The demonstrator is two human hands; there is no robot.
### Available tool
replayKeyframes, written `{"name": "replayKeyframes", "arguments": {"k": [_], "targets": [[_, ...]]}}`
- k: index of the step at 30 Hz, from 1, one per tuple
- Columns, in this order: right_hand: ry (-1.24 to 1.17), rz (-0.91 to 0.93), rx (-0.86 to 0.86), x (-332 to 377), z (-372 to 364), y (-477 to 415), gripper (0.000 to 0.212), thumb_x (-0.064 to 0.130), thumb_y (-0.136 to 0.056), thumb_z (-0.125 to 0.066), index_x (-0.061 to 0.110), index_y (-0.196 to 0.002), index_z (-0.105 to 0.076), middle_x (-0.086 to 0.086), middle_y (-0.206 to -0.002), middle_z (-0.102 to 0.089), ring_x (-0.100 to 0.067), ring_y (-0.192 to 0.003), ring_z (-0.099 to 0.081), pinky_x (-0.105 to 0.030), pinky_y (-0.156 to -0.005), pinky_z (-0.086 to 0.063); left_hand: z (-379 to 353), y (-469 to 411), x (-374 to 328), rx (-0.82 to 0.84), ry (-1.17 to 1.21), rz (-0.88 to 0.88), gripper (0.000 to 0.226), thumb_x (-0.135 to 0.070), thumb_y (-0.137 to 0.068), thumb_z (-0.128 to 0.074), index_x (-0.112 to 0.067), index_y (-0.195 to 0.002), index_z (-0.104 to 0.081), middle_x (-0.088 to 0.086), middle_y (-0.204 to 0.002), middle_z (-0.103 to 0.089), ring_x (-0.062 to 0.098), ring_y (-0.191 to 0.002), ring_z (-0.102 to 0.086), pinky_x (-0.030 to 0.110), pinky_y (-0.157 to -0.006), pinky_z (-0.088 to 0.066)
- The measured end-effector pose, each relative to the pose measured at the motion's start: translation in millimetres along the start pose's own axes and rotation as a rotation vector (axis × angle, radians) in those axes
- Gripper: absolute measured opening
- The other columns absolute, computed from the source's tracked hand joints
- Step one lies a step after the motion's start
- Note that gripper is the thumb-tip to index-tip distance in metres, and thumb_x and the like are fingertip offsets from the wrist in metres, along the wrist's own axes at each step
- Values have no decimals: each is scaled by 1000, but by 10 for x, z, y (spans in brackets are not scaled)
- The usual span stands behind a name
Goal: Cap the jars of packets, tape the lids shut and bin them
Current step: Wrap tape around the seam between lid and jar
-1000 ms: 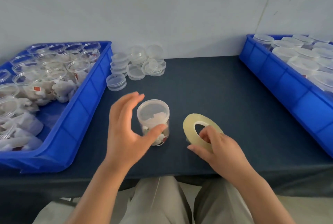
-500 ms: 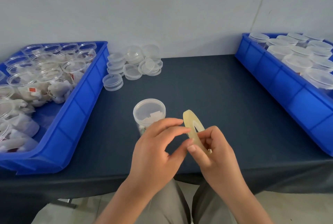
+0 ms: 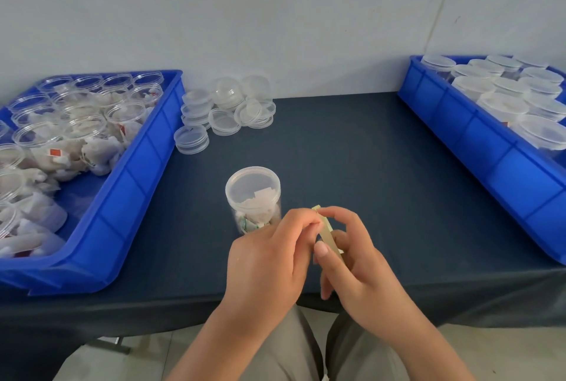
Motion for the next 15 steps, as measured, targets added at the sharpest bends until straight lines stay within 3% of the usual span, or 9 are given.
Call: {"name": "replayKeyframes", "arguments": {"k": [4, 6, 8, 11, 15], "targets": [[5, 9, 77, 56, 82, -8, 53, 78, -97, -42, 51, -142, -41, -5, -85, -64, -10, -58, -54, -32, -58, -51, 36, -23, 41, 16, -4, 20, 11, -38, -110, -46, -32, -110, -55, -13, -76, -70, 9, -59, -65, 38, -44, -49], [43, -2, 72, 93, 101, -18, 50, 77, -98, -36, 50, -140, -44, -11, -79, -56, -19, -58, -45, -42, -56, -43, 71, -45, 89, -13, 25, 41, 18, -38, -110, -49, -29, -109, -65, -14, -96, -74, 8, -71, -70, 38, -48, -52], [117, -17, 72, 138, 111, -37, 43, 73, -99, -31, 51, -132, -47, -11, -73, -50, -28, -59, -42, -45, -55, -38, 113, -65, 115, -103, -13, 31, 23, -36, -107, -54, -24, -103, -73, -14, -106, -67, 9, -75, -65, 29, -49, -50], [268, 31, 56, 190, 126, -78, 33, 63, -107, -30, 45, -126, -49, 5, -66, -45, -12, -54, -39, -21, -50, -32, 145, -60, 111, -210, 18, 0, 15, -32, -106, -59, -25, -102, -72, -11, -105, -63, 10, -74, -62, 24, -55, -50], [320, 41, 36, 209, 142, -125, 27, 59, -106, -35, 50, -116, -59, 10, -84, -58, -10, -66, -52, -16, -60, -39, 121, -25, 149, -228, 92, 22, 12, -32, -107, -60, -26, -103, -69, -12, -104, -64, 9, -78, -61, 26, -59, -52]]}}
Point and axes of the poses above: each hand's wrist, its own y-axis away from the middle knuckle, its own z-axis out of the back of the hand, x = y × z, the point moved 1 cm from there along -y, towards the middle knuckle
